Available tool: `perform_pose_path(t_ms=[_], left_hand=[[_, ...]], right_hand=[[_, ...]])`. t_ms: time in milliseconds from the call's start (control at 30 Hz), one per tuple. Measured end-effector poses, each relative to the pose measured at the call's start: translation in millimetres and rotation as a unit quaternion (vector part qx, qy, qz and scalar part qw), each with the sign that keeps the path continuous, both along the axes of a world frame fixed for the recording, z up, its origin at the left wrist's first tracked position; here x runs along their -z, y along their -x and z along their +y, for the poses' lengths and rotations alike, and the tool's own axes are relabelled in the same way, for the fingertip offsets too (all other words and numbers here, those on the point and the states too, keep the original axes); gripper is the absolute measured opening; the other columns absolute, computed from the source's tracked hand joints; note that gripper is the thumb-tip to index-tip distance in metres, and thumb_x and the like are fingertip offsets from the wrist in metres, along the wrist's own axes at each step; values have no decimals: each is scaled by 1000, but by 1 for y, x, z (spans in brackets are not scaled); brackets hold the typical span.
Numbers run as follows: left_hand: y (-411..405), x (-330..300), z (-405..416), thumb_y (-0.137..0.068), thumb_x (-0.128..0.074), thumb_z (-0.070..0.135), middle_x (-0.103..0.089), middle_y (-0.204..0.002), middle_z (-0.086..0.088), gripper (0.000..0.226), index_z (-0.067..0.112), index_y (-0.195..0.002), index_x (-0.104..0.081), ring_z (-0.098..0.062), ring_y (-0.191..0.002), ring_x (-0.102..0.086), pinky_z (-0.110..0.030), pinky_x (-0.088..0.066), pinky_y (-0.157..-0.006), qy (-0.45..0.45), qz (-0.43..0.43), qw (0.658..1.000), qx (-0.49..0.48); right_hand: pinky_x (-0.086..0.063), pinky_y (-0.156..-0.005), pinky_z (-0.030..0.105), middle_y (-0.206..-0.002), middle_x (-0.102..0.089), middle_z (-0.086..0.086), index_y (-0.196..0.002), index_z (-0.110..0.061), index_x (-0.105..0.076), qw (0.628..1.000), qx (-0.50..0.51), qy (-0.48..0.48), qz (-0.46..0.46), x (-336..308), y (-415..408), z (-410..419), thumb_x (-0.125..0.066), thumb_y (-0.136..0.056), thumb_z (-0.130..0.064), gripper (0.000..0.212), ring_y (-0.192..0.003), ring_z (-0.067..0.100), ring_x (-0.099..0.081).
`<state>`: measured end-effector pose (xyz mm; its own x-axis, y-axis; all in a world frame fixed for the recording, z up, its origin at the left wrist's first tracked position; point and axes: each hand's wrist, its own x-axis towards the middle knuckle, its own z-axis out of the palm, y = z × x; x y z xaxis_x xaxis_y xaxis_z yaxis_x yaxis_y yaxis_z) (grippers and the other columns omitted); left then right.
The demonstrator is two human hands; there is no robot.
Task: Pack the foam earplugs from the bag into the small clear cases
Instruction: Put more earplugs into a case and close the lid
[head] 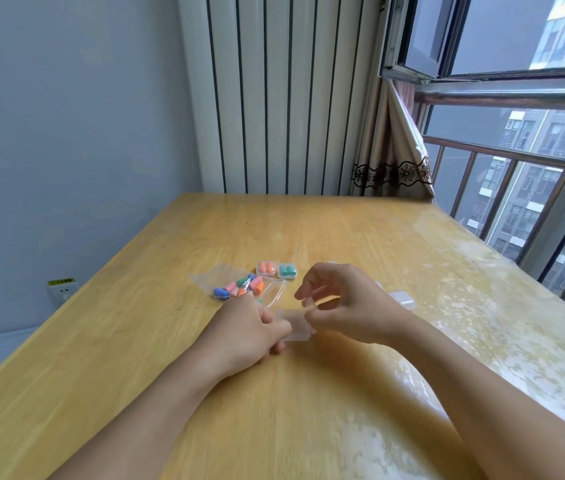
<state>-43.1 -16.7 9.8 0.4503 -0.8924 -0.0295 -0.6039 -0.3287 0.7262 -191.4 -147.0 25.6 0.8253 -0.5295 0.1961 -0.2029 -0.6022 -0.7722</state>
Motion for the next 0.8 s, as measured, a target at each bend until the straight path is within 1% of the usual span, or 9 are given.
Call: perform_pose_path(t_ms=[167,233,300,367,467,533,600,700,800], left_hand=[[-2,5,-3,-75,-67,27,-66,-62,-11,25,5,-62,-68,2,-50,-51,-24,-45,-60,-7,-16,1000,-24],[-2,5,-3,-72,-68,31,-60,-59,-3,26,8,-58,-64,-9,-56,-53,-29,-46,-61,-8,-13,1000,-23],[-1,4,-2,-72,-70,32,-57,-57,3,26,12,-57,-64,-13,-63,-60,-32,-51,-65,-4,-24,999,-21],[-2,3,-2,-76,-75,34,-58,-55,7,30,9,-61,-66,-14,-67,-64,-28,-51,-68,8,-29,999,-16],[-2,-1,1,-79,-76,42,-51,-42,10,41,11,-56,-62,-7,-67,-59,-8,-30,-66,27,10,1000,-8],[-7,-7,0,-81,-76,32,-46,-40,11,38,8,-55,-61,4,-73,-59,-8,-31,-56,71,26,996,-53],[-24,-13,0,-79,-75,24,-51,-44,13,27,7,-60,-65,-1,-61,-59,-16,-33,-47,156,-5,974,-165],[-50,-17,5,-76,-76,35,-63,-78,9,18,21,-81,-66,-16,-75,-59,-27,-40,-62,174,-72,941,-281],[-58,-4,1,-83,-70,34,-57,-106,4,17,27,-99,-66,-18,-96,-55,-27,-37,-77,125,-78,961,-233]], right_hand=[[-61,-87,52,-111,-73,22,-94,-7,-70,987,9,-159,-29,8,4,-14,-72,-76,2,20,-101,32,-74],[-57,-97,45,-120,-69,27,-102,1,-68,963,4,-269,-32,11,7,-20,-76,-78,1,26,-101,35,-73],[-53,-105,49,-119,-70,25,-109,5,-68,953,4,-302,-35,14,6,-22,-73,-85,4,25,-103,31,-72],[-54,-102,49,-107,-73,16,-110,2,-71,957,5,-284,-63,15,4,-20,-69,-89,6,22,-98,29,-71],[-56,-87,35,-108,-76,-1,-109,-8,-76,965,-16,-234,-113,13,-4,-11,-71,-91,-2,20,-95,16,-70],[-55,-81,29,-105,-76,-2,-104,-12,-77,963,-6,-224,-150,12,-10,-4,-69,-94,-14,13,-93,10,-68],[-54,-76,26,-99,-76,2,-97,-11,-78,963,61,-201,-170,17,-15,-4,-65,-98,-22,17,-89,11,-67],[-51,-66,18,-96,-77,10,-93,-10,-78,973,130,-136,-132,29,-21,-14,-62,-100,-19,20,-78,12,-64],[-50,-68,20,-87,-76,3,-97,-14,-79,983,129,-103,-84,34,-29,-24,-63,-99,-13,17,-72,9,-63]])
